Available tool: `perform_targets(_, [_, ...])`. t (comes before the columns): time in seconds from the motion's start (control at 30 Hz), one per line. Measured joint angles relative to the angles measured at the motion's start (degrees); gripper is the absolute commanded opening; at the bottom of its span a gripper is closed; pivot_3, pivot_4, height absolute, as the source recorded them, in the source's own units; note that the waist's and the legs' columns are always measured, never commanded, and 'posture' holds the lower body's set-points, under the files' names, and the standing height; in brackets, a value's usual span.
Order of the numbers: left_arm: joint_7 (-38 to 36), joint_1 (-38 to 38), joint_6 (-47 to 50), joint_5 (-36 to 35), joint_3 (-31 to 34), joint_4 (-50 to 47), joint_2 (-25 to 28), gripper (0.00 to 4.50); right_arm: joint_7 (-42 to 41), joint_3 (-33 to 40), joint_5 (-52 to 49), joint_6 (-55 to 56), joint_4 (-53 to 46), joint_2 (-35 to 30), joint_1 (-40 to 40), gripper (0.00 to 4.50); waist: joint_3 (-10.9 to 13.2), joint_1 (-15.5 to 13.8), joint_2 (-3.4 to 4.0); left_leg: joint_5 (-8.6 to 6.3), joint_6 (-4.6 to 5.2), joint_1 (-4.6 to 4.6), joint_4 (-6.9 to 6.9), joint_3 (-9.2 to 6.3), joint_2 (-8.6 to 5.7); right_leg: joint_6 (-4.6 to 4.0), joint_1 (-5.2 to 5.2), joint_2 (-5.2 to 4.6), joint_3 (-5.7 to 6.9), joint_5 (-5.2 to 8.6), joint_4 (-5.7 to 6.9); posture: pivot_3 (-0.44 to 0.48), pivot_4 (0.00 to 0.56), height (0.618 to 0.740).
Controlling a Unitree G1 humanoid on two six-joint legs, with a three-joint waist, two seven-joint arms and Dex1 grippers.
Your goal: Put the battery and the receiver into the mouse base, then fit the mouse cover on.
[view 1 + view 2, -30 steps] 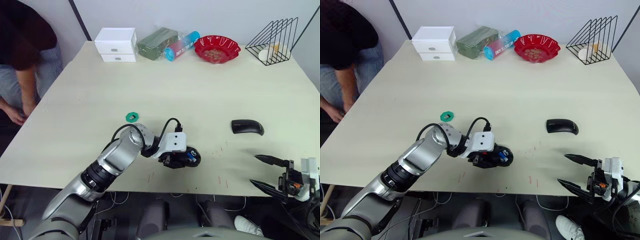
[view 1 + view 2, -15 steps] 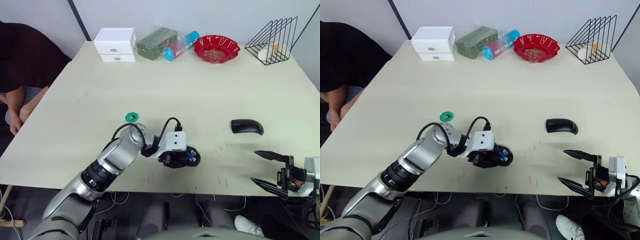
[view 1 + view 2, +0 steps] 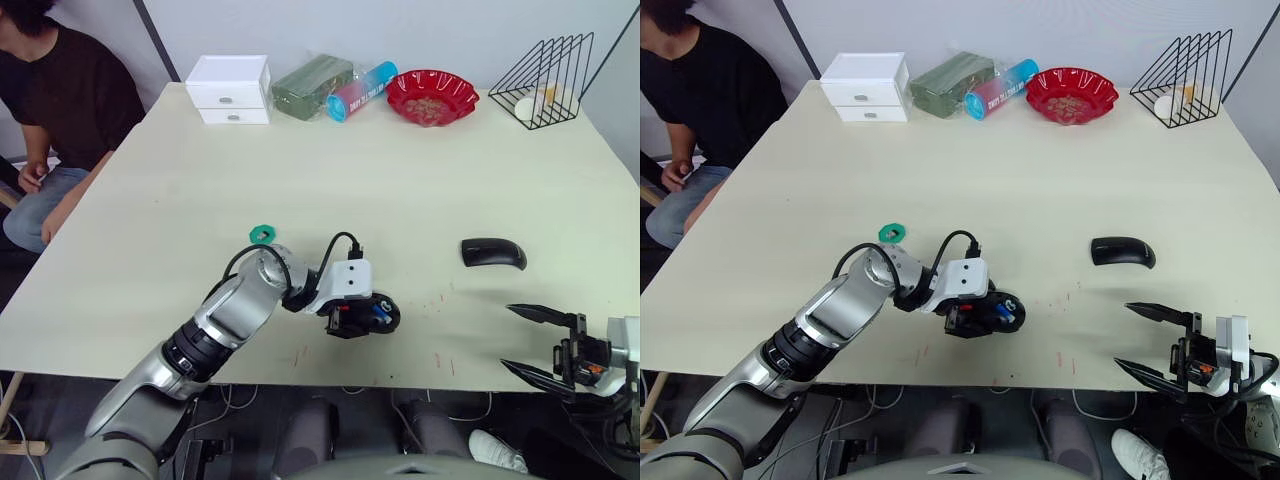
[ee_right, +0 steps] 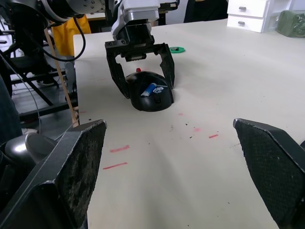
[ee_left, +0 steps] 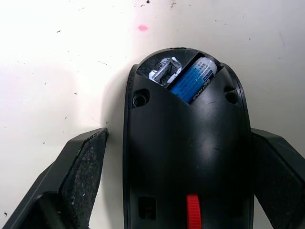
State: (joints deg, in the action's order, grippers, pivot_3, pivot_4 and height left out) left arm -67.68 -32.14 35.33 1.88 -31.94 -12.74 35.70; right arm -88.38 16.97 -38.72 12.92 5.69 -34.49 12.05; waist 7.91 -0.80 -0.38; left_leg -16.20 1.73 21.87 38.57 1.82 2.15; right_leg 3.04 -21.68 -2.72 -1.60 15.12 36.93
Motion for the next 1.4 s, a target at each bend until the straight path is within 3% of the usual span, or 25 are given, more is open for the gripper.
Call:
perform_targets(0.5, [-0.52, 2.11, -3.73, -3.03, 2.55, 0.02, 2.44, 4.41, -0.37, 0.0, -0.26, -0.14, 0.01, -0.21, -1.32, 4.5, 0.33, 0.01, 0.05, 0.0, 0.0, 0.03, 0.0, 0.0, 0.02, 0.0, -0.03, 0.0, 0.0, 0.0, 0.0, 0.0, 0.15, 0.74])
perform_targets(0.77, [-3.87, 3.26, -3.27, -11.51, 10.78, -1.42, 5.43, 4.41, -1.01, 0.01, -0.3, -0.26, 0.61, -0.55, -2.14, 4.5, 0.58, 0.02, -0.03, 0.0, 0.0, 0.06, 0.0, 0.0, 0.03, 0.15, -0.04, -0.01, 0.03, -0.09, 0.0, 0.0, 0.15, 0.74])
perform_targets(1.07, [-5.48, 7.72, 2.5, -23.51, 25.2, -1.02, 11.62, 4.41, 0.21, 0.03, -0.41, -0.27, 0.88, 0.06, -2.28, 4.5, 0.87, 0.05, -0.03, 0.0, -0.01, 0.06, 0.0, 0.0, 0.07, 0.19, -0.08, -0.01, 0.07, -0.11, 0.07, 0.0, 0.15, 0.74])
perform_targets(1.2, [-2.07, 11.46, 1.87, -27.18, 34.0, 5.01, 9.96, 4.41, 0.69, 0.03, -0.42, -0.18, 0.86, 0.3, -2.27, 4.5, 0.96, 0.12, -0.07, 0.0, -0.01, 0.04, 0.0, -0.03, 0.08, 0.2, -0.09, 0.0, 0.11, -0.11, 0.14, 0.0, 0.15, 0.74])
perform_targets(1.4, [-1.88, 13.6, -5.14, -27.83, 38.9, 14.23, 9.88, 4.41, 1.33, 0.03, -0.39, -0.1, 0.87, 0.97, -2.28, 4.5, 1.02, 0.0, -0.08, 0.01, -0.02, 0.04, 0.01, 0.0, 0.06, 0.2, -0.09, -0.02, 0.11, -0.12, 0.14, 0.0, 0.15, 0.74])
